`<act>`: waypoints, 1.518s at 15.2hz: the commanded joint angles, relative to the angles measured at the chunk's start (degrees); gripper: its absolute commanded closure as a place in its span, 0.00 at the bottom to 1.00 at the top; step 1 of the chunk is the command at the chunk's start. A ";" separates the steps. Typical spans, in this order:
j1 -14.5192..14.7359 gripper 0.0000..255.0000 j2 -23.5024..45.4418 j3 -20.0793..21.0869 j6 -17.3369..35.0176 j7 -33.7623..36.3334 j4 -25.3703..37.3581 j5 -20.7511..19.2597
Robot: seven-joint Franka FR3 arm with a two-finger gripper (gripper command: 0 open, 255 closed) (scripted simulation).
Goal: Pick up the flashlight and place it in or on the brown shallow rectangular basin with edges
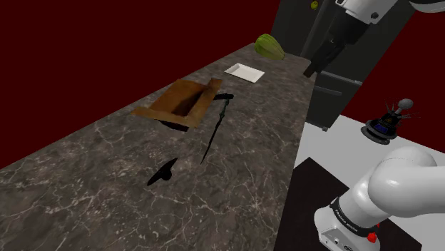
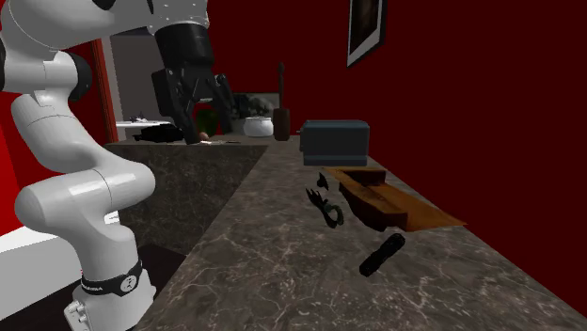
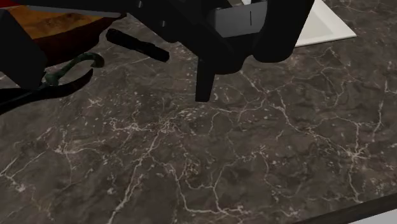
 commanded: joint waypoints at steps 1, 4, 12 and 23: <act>0.00 0.00 0.00 0.00 0.00 0.00 0.00 0.00; 1.97 0.00 6.85 -1.33 3.51 -6.29 1.95 -1.01; 6.72 0.00 25.53 -3.28 10.14 -22.13 10.43 -2.50; 11.23 0.00 49.89 -1.48 13.42 -40.74 27.02 -4.36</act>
